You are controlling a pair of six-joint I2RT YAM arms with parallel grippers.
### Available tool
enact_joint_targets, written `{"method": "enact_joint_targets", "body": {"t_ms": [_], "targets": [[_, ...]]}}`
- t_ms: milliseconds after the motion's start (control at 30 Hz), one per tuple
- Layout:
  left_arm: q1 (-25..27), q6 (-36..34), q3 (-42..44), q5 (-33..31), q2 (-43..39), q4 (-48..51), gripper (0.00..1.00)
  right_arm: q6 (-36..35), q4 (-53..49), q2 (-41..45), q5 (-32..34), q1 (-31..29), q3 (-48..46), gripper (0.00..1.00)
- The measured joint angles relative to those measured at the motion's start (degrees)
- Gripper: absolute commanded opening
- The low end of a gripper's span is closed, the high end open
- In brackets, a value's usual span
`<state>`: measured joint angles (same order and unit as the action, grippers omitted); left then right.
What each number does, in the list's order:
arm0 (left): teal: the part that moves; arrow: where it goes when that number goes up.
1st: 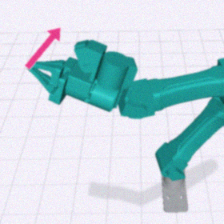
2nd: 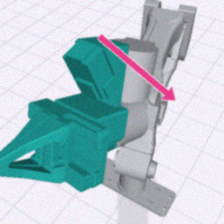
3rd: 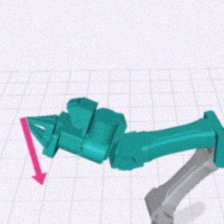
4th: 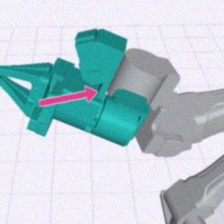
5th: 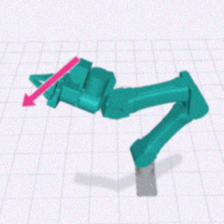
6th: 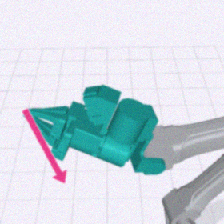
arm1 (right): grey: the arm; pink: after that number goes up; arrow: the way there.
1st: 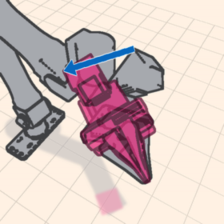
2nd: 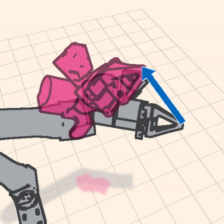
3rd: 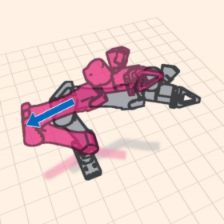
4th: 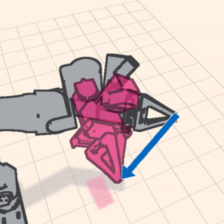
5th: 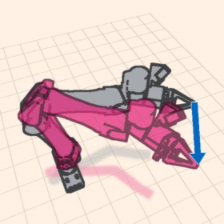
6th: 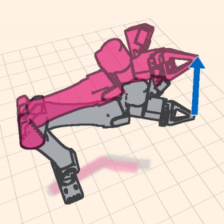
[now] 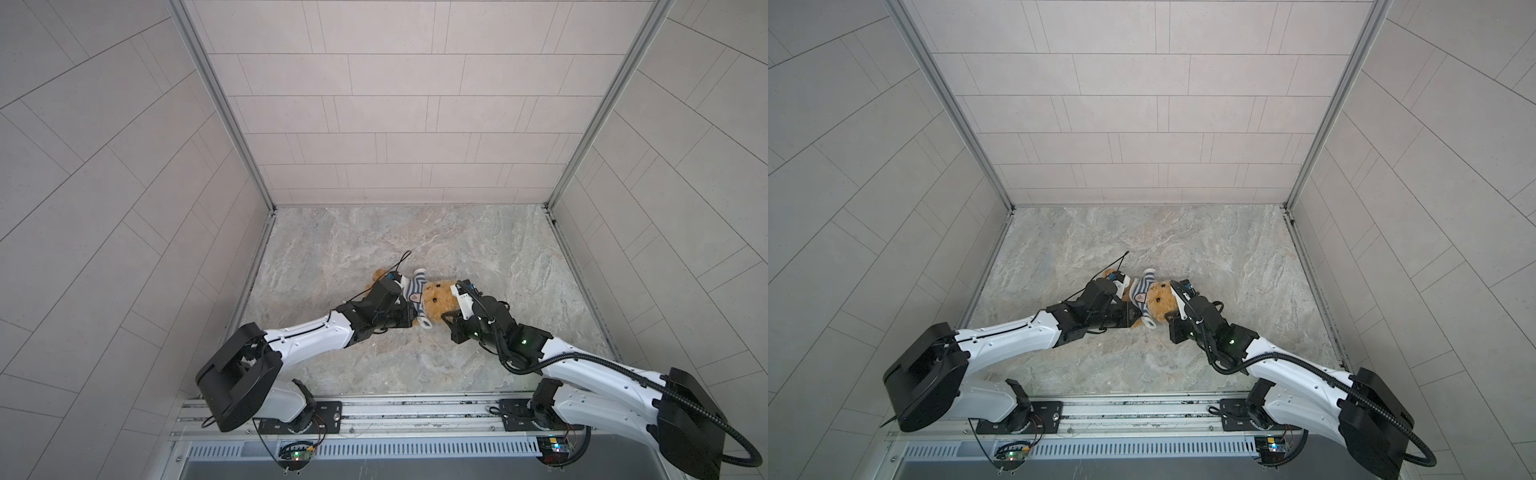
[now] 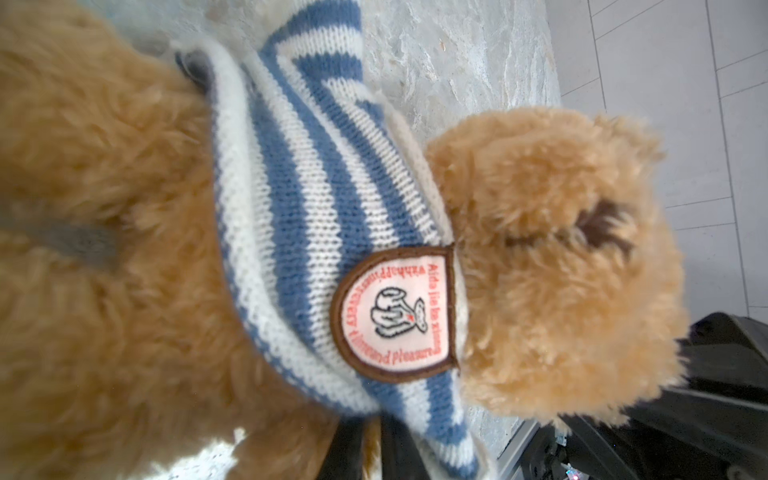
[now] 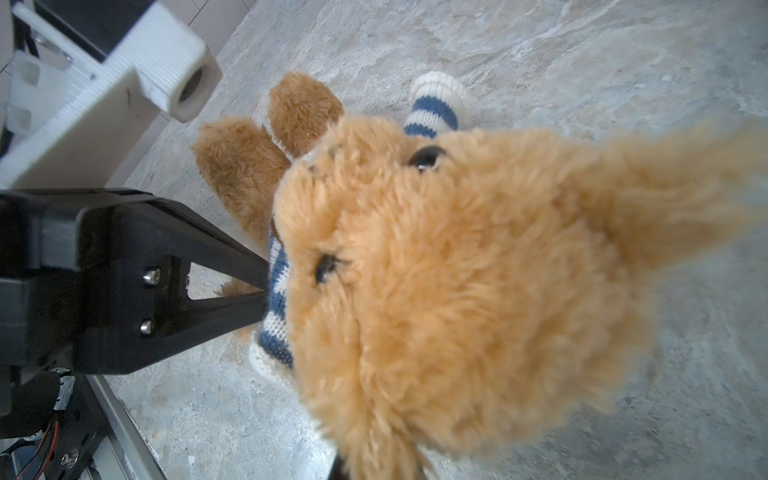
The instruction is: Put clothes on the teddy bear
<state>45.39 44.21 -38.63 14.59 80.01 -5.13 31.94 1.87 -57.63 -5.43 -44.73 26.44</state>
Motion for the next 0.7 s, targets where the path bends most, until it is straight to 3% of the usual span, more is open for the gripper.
{"method": "enact_joint_targets", "body": {"t_ms": [233, 700], "targets": [[-2.7, 3.2, 2.9, 1.0, -0.7, -6.4, 0.27, 0.0, 0.1, 0.0, 0.2, 0.0, -0.2, 0.0], [-3.8, 6.1, 0.8, 2.4, 5.2, -12.7, 0.29, 0.0, 0.6, -1.6, 0.2, -0.2, -0.2, 0.0]]}}
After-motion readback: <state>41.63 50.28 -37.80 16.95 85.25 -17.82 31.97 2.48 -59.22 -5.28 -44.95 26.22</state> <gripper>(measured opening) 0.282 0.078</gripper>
